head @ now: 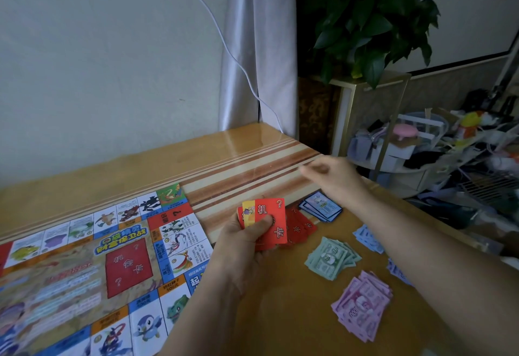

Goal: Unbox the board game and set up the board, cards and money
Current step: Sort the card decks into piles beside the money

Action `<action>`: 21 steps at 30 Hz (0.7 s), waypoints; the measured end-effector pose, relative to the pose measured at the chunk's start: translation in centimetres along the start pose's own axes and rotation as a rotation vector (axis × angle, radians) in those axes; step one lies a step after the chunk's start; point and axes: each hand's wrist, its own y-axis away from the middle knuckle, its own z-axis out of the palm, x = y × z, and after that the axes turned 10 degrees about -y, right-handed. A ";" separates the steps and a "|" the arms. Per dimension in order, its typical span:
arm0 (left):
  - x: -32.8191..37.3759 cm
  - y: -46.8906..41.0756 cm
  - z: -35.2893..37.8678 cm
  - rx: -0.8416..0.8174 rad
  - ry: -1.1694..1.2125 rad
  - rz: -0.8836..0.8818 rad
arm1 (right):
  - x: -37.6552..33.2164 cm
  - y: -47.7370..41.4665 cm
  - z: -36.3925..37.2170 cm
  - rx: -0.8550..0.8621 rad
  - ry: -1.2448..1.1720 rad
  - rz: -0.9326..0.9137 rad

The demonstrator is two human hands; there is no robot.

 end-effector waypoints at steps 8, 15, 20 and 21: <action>0.6 -0.2 -0.1 0.084 0.101 -0.009 | -3.1 1.4 2.1 -0.398 -0.143 0.044; 1.0 -0.3 -1.5 0.157 0.115 0.063 | -0.3 0.3 3.6 -0.436 -0.043 0.078; 0.6 -0.5 -1.5 0.180 0.024 0.036 | 0.8 0.9 4.9 -0.234 0.239 -0.173; 0.5 -0.5 -1.5 0.177 0.005 0.034 | 0.3 1.0 4.6 -0.182 0.149 -0.184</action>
